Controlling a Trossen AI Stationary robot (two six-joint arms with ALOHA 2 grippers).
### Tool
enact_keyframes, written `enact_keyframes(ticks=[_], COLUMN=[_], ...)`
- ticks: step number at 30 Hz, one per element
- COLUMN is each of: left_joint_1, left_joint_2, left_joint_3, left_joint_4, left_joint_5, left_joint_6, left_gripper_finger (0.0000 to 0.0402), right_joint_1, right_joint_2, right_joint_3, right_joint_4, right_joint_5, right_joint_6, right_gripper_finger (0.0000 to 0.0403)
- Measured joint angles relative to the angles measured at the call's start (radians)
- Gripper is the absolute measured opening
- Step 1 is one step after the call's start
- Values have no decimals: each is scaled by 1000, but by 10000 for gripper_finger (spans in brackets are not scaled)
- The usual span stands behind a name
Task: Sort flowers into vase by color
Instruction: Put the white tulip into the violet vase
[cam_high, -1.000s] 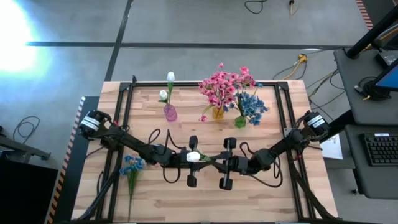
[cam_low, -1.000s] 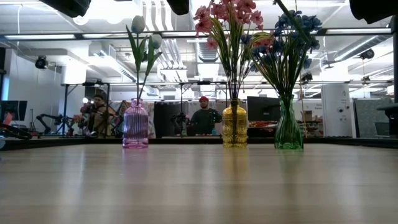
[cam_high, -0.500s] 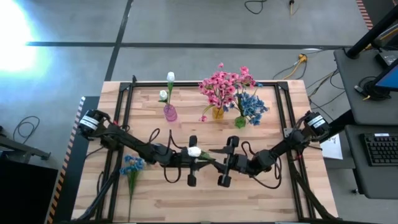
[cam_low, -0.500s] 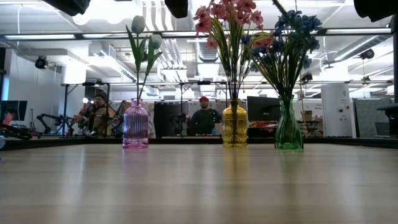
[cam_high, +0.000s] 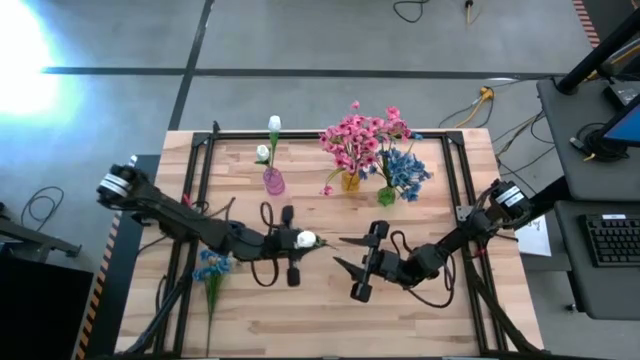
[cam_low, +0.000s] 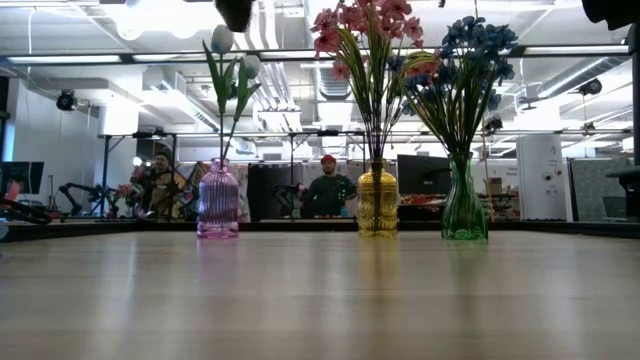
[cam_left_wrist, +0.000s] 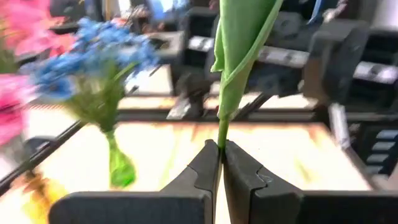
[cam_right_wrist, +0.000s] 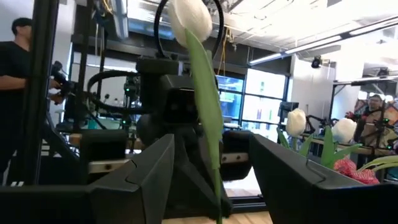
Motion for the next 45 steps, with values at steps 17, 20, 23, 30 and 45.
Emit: enact_keyframes(ticks=[17, 20, 23, 30, 45], left_joint_1=[-32, -47, -50, -50, -44], left_joint_2=[-421, -484, -544, -660, -727], left_joint_3=[-5, -5, 12, 96, 304], left_joint_4=[-694, -698, -697, -693, -763], left_joint_5=[-336, -335, -334, -334, -491], left_joint_6=[-161, -163, -136, -30, 256], left_gripper_finger=[0, 0, 0, 0, 0], right_joint_1=[0, -1, -3, -17, -122], right_joint_2=[0, -1, -1, -1, -1], right_joint_3=[0, 0, 0, 0, 0], right_joint_4=[-30, -42, -53, -59, -158], right_joint_5=[19, 22, 23, 23, 24], right_joint_6=[-8, -6, -6, -9, 64], right_gripper_finger=[203, 203, 203, 203, 203])
